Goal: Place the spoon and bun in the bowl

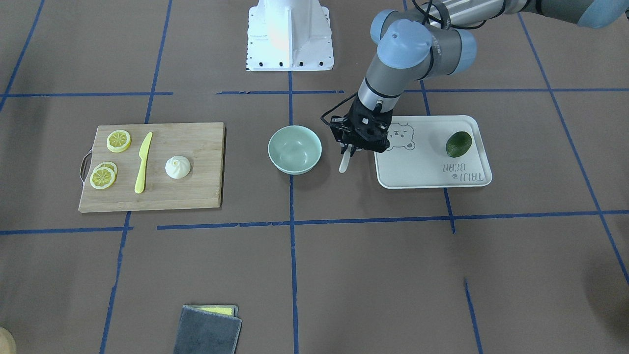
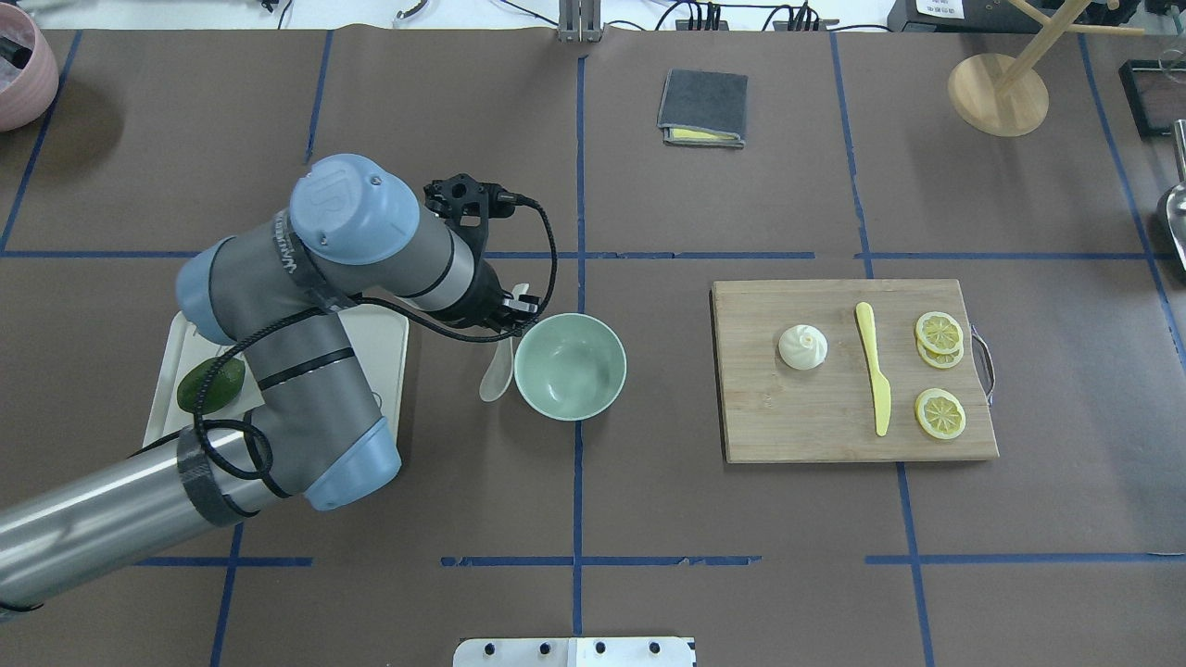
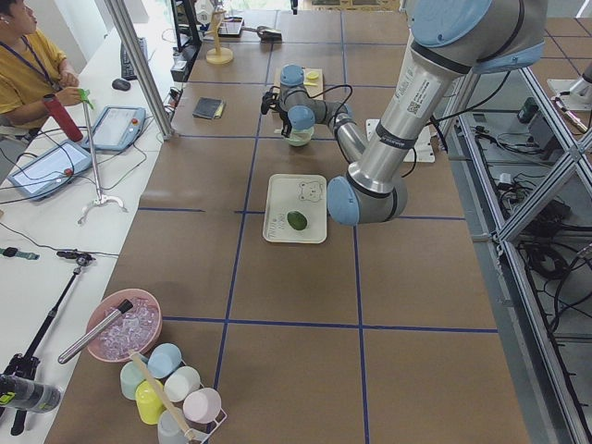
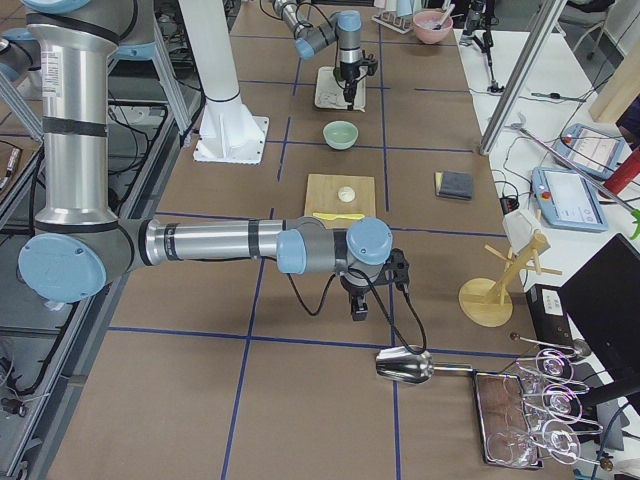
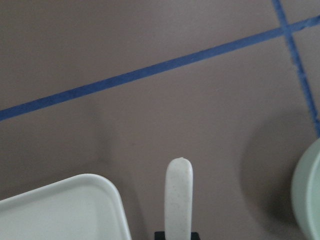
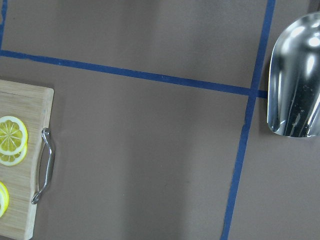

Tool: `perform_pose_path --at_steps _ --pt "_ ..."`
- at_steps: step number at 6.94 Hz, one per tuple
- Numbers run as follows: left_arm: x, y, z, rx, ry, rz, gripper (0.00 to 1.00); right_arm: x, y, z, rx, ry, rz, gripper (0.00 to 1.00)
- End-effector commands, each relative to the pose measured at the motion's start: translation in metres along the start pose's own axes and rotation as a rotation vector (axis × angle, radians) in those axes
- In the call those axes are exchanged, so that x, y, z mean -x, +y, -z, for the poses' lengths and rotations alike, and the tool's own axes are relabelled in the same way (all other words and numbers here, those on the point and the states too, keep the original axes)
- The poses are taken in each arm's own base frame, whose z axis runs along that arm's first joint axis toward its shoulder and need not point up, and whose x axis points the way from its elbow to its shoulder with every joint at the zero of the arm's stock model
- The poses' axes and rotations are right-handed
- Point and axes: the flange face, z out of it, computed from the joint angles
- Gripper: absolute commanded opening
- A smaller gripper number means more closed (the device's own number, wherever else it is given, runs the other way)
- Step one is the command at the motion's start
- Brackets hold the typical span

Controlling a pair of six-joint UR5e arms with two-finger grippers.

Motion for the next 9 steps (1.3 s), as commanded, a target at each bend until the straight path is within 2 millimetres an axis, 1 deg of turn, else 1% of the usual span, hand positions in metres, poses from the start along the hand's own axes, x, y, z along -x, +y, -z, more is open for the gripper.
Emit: perform_pose_path --at_steps 1,2,3,4,5,6,7,8,9 --pt "-0.030 0.003 -0.014 -0.009 0.041 0.005 0.00 0.006 -0.002 -0.001 0.001 -0.005 0.013 1.00" --pt "-0.032 0.004 -0.013 -0.011 0.046 0.000 0.08 0.020 -0.006 0.001 -0.004 -0.005 0.050 1.00" --pt "-0.033 0.004 -0.012 -0.016 0.055 -0.004 0.31 0.025 -0.008 0.003 -0.025 -0.007 0.081 1.00" --pt "-0.034 0.004 -0.012 -0.017 0.056 -0.006 0.35 0.028 -0.008 0.001 -0.025 -0.008 0.093 1.00" --pt "-0.034 0.001 -0.012 -0.045 0.060 -0.011 0.36 0.029 -0.009 0.000 -0.023 -0.010 0.094 1.00" --pt "-0.030 -0.002 -0.018 -0.065 0.057 -0.013 0.37 0.029 -0.009 -0.001 -0.022 -0.011 0.095 1.00" --pt "-0.027 -0.005 -0.015 -0.075 0.063 -0.019 0.43 0.040 -0.011 -0.008 -0.009 -0.015 0.114 1.00" --pt "-0.007 -0.022 -0.005 -0.102 0.042 -0.020 0.43 0.067 -0.014 -0.020 0.009 -0.023 0.145 1.00" --pt "0.033 -0.014 0.001 -0.101 0.007 -0.087 0.44 0.108 -0.018 -0.030 0.012 -0.030 0.092 1.00"
